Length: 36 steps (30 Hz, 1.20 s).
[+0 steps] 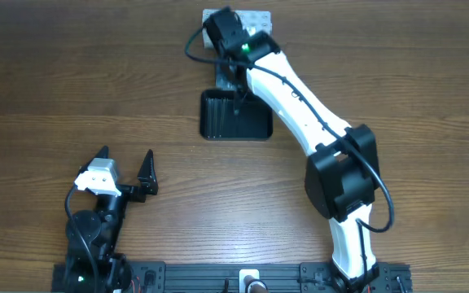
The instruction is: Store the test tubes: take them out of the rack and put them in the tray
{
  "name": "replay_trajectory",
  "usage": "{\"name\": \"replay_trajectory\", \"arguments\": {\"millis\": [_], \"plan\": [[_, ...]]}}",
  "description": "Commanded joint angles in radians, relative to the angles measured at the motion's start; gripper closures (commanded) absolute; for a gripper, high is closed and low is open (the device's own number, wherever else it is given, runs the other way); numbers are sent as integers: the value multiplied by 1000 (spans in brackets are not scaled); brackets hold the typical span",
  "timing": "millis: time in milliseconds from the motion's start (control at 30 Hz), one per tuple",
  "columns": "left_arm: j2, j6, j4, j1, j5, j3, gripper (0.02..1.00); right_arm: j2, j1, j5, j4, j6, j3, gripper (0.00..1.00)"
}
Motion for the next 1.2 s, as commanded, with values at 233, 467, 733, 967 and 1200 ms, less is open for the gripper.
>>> {"name": "replay_trajectory", "arguments": {"millis": [233, 467, 733, 967, 1200], "plan": [[-8, 12, -4, 5, 3, -4, 18, 4, 0, -54, 127, 97, -156, 904], [-8, 12, -4, 5, 3, -4, 18, 7, 0, -54, 162, 97, -199, 877], [-8, 12, -4, 5, 3, -4, 18, 19, 3, -54, 169, 96, -202, 744], [-8, 12, -4, 5, 3, -4, 18, -89, 4, -19, 188, -33, -201, 564], [-8, 12, -4, 5, 3, -4, 18, -396, -19, 161, 299, -216, -356, 88]]}}
